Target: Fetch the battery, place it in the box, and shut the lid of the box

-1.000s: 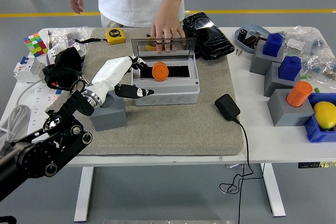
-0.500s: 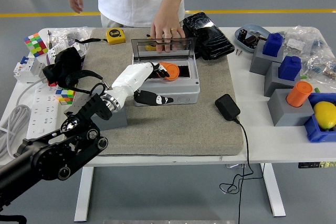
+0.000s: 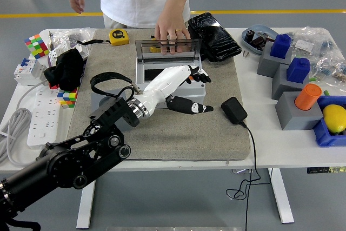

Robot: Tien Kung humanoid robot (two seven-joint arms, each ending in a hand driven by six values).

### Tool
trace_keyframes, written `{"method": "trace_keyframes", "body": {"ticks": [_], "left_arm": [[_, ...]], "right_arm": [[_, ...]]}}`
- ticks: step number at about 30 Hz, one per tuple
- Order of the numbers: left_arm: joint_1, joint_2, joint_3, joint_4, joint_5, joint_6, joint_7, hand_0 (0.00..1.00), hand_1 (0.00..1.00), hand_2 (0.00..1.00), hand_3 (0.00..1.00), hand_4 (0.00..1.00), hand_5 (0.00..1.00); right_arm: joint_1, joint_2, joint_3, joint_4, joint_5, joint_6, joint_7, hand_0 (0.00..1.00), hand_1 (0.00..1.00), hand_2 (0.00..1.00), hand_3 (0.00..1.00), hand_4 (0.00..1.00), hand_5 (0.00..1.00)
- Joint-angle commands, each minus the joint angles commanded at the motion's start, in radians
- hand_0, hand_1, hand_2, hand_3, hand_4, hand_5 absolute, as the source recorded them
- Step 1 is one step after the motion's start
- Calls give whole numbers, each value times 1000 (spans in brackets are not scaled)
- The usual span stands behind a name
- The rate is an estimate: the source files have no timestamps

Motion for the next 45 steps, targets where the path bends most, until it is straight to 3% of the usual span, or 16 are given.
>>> {"method": "trace_keyframes", "body": {"ticks": [10, 17, 18, 23, 24, 30, 36, 41, 45], "left_arm": [[-21, 11, -95, 61, 32, 1, 13, 499, 644, 652, 631, 998, 387], [-61, -1, -180, 109, 52, 18, 2, 547, 659, 668, 670, 998, 386], [-67, -5, -192, 116, 55, 21, 1, 752, 769, 768, 761, 998, 412], [-112, -25, -223, 171, 82, 25, 7, 752, 769, 768, 761, 998, 412], [-123, -29, -221, 186, 85, 24, 7, 795, 804, 792, 782, 998, 425], [-172, -46, -174, 262, 109, 13, 24, 795, 804, 792, 782, 998, 425], [-205, -43, -93, 312, 87, -12, 61, 808, 820, 790, 784, 998, 435], [-202, -31, -67, 314, 91, -28, 83, 794, 815, 787, 779, 998, 446], [-185, -14, -65, 278, 75, -29, 86, 780, 804, 775, 768, 998, 440]], "right_arm": [[0, -1, 2, 0, 0, -1, 0, 546, 599, 590, 543, 921, 482], [0, 0, 1, 0, 1, -1, 0, 545, 599, 589, 543, 920, 482], [-1, 0, 0, 0, 1, -1, 0, 545, 599, 589, 543, 921, 482], [0, -1, -4, 0, 3, -1, 0, 545, 599, 589, 543, 921, 482], [0, -1, -3, 0, 3, -1, 0, 545, 599, 587, 543, 920, 482], [2, -1, -2, 0, 4, -2, -1, 545, 599, 587, 543, 920, 482], [2, -2, -3, 0, 5, -2, -1, 545, 599, 587, 543, 921, 482], [0, -1, -2, 1, 3, -1, -1, 546, 600, 587, 543, 920, 483], [-3, 0, 2, 2, 2, -2, 1, 546, 599, 587, 543, 920, 483]]}}
